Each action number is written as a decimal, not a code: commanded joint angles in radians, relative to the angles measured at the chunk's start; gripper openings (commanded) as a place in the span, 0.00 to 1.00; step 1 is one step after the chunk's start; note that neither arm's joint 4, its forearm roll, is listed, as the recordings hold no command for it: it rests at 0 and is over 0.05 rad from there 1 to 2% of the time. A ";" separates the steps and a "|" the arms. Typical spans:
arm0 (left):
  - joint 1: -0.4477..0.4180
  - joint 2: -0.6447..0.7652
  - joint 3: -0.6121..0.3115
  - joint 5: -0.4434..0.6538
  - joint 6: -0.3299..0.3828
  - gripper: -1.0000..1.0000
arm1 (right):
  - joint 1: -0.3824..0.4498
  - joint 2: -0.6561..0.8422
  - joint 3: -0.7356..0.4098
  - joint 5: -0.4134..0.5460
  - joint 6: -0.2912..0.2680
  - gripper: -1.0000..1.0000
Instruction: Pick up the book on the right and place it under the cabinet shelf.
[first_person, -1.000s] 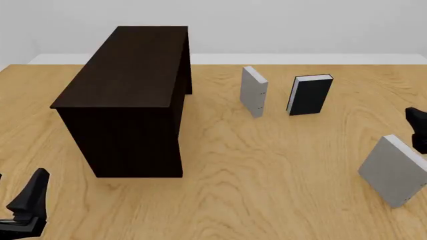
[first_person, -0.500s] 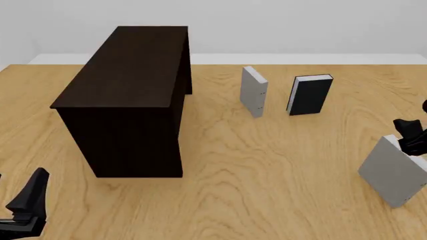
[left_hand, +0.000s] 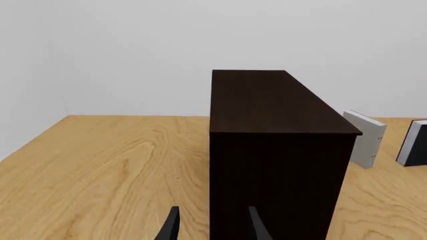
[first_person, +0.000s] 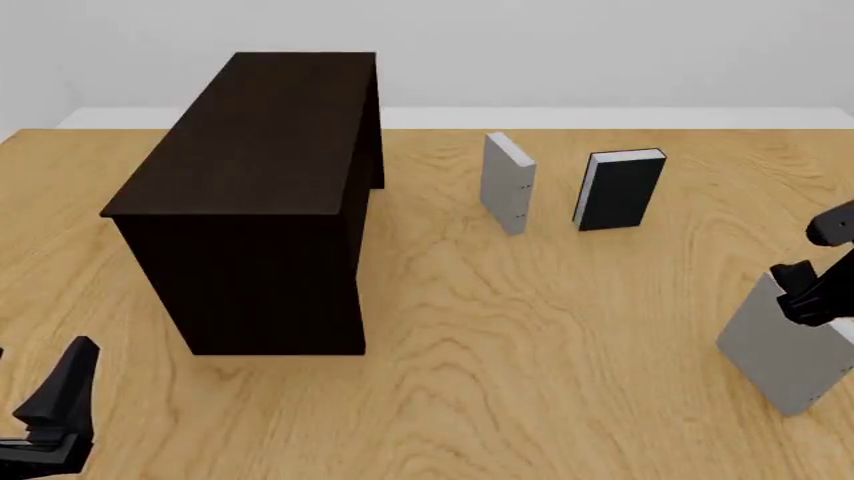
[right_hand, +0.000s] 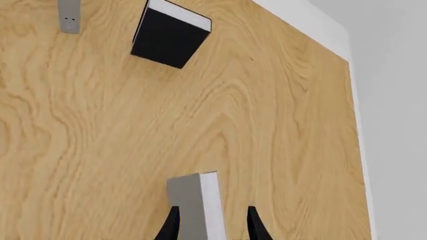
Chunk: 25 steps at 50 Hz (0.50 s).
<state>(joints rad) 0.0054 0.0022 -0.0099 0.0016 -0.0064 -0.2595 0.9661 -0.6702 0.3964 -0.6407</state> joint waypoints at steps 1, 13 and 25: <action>-0.001 0.000 0.001 0.000 0.005 1.00 | -0.019 0.049 0.023 -0.032 -0.011 1.00; -0.003 0.000 -0.001 0.003 0.010 1.00 | -0.052 0.113 0.056 -0.095 -0.033 1.00; -0.004 0.001 0.003 0.000 0.013 1.00 | -0.083 0.157 0.052 -0.125 -0.044 1.00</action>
<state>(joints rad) 0.0024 0.0024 -0.0086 0.0020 0.0038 -0.3199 1.0854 -0.6231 0.2997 -0.6741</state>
